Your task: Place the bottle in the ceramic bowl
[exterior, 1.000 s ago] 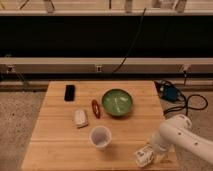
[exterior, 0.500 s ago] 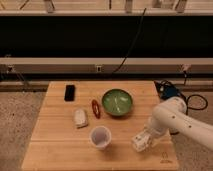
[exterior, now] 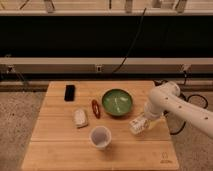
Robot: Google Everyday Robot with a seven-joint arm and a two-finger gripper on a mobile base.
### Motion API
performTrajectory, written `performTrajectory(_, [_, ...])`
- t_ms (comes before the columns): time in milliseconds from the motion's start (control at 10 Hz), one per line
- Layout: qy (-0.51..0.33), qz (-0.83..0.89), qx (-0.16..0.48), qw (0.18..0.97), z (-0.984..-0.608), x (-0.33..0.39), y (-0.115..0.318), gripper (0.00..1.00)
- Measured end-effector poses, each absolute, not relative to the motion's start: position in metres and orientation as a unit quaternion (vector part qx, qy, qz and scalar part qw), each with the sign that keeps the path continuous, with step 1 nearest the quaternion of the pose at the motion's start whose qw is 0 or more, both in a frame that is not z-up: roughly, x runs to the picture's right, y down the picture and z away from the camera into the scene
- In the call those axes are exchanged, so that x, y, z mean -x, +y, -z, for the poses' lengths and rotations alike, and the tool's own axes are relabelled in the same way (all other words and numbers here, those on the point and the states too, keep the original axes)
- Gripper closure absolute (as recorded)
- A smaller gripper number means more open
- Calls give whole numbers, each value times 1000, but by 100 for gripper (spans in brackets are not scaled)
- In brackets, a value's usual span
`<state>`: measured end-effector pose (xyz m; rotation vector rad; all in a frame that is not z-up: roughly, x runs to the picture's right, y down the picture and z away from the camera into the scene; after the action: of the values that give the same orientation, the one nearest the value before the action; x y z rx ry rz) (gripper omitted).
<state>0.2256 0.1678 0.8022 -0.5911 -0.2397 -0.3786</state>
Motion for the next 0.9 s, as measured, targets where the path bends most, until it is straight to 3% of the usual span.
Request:
performTrajectory(600, [-136, 199, 235, 942, -838, -162, 95, 100])
performTrajectory(700, [-139, 205, 230, 941, -848, -148, 85, 97])
performTrajectory(900, [-144, 220, 224, 938, -872, -126, 68, 80])
